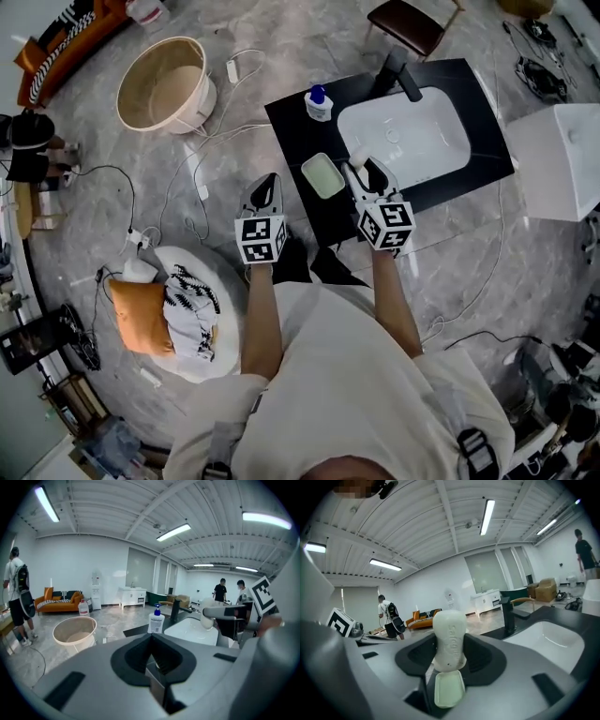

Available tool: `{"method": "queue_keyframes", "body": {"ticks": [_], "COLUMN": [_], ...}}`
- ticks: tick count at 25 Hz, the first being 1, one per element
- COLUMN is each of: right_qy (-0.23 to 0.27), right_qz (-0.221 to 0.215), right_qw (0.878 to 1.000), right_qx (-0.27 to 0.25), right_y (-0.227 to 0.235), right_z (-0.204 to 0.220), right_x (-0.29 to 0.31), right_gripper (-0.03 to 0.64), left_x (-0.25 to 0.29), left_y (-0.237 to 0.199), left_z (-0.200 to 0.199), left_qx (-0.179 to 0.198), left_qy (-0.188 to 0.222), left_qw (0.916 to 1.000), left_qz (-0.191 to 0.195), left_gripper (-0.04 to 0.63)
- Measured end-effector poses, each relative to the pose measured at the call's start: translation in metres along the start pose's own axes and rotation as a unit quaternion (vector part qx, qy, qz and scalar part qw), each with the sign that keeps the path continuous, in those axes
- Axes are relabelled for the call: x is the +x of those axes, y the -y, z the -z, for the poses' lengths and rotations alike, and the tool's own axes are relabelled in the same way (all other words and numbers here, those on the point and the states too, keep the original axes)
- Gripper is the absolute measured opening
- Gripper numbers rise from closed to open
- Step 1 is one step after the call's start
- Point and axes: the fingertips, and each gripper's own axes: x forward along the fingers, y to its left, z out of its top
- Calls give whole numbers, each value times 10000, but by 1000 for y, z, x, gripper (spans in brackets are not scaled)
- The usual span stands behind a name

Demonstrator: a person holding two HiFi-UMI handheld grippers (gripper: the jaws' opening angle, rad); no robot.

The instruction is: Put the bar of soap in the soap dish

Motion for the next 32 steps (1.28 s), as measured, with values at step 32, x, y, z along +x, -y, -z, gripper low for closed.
{"method": "queue_keyframes", "body": {"ticks": [32], "right_qy": [-1048], "right_qz": [-288], "right_qw": [9939], "right_qx": [-193], "right_y": [-15], "right_z": [76], "right_x": [23], "right_gripper": [181], "left_x": [25], "left_y": [9], "left_z": [38], "left_qx": [-386], "left_qy": [-297], "left_qw": [9988], "left_qz": [-67], "left_gripper": [6]}}
